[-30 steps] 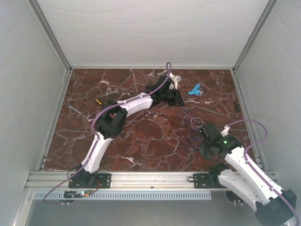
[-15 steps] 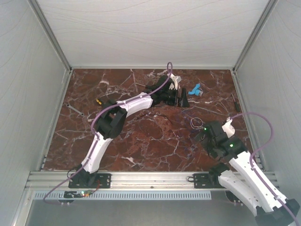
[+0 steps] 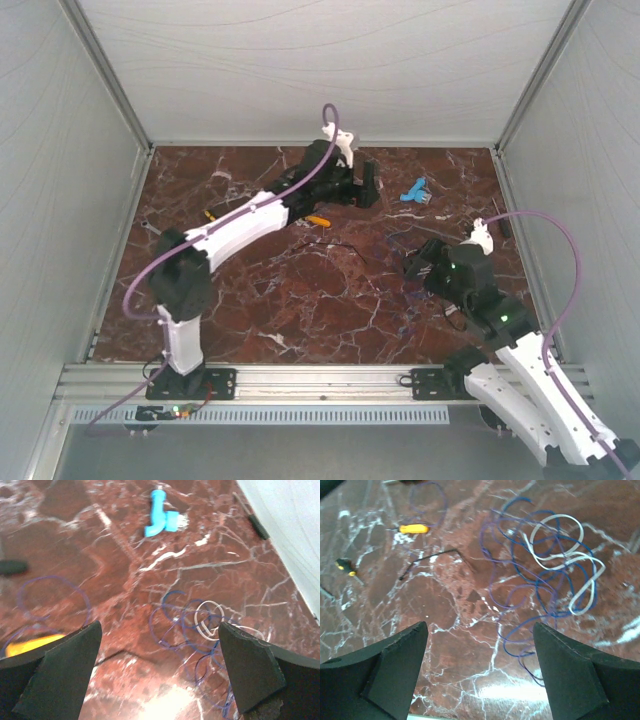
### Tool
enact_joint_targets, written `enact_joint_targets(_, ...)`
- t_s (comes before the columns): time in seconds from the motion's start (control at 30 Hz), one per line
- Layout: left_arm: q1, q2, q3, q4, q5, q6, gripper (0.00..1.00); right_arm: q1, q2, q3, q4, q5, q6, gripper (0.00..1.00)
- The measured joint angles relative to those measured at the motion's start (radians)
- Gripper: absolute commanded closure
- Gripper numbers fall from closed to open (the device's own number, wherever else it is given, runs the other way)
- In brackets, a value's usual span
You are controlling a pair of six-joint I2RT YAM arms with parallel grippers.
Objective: Zip-tie the wires
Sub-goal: Straighten the cable at the center of the board, then pick up the cable at the center of the board.
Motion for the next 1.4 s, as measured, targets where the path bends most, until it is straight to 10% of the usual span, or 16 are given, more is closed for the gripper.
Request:
enact_joint_targets(0.43, 0.132, -0.210, -0.495, 0.006, -0.200, -0.097, 0.24, 0.000, 0.095, -0.071, 0.211, -0.154, -0.102, 0.16)
enact_joint_targets(0.83, 0.141, -0.048, -0.480, 0.114, -0.232, -0.140, 0.44, 0.000, 0.089, -0.095, 0.236, -0.207, -0.117, 0.16)
enact_joint_targets(1.13, 0.149, 0.066, -0.397, 0.150, -0.246, -0.138, 0.78, 0.000, 0.070, -0.109, 0.231, -0.204, -0.119, 0.15)
enact_joint_targets(1.2, 0.150, 0.078, -0.386, 0.153, -0.250, -0.136, 1.00, 0.000, 0.070, -0.109, 0.230, -0.199, -0.124, 0.15)
enact_joint_targets(1.4, 0.153, 0.088, -0.375, 0.158, -0.254, -0.119, 1.00, 0.000, 0.082, -0.109, 0.229, -0.187, -0.140, 0.15)
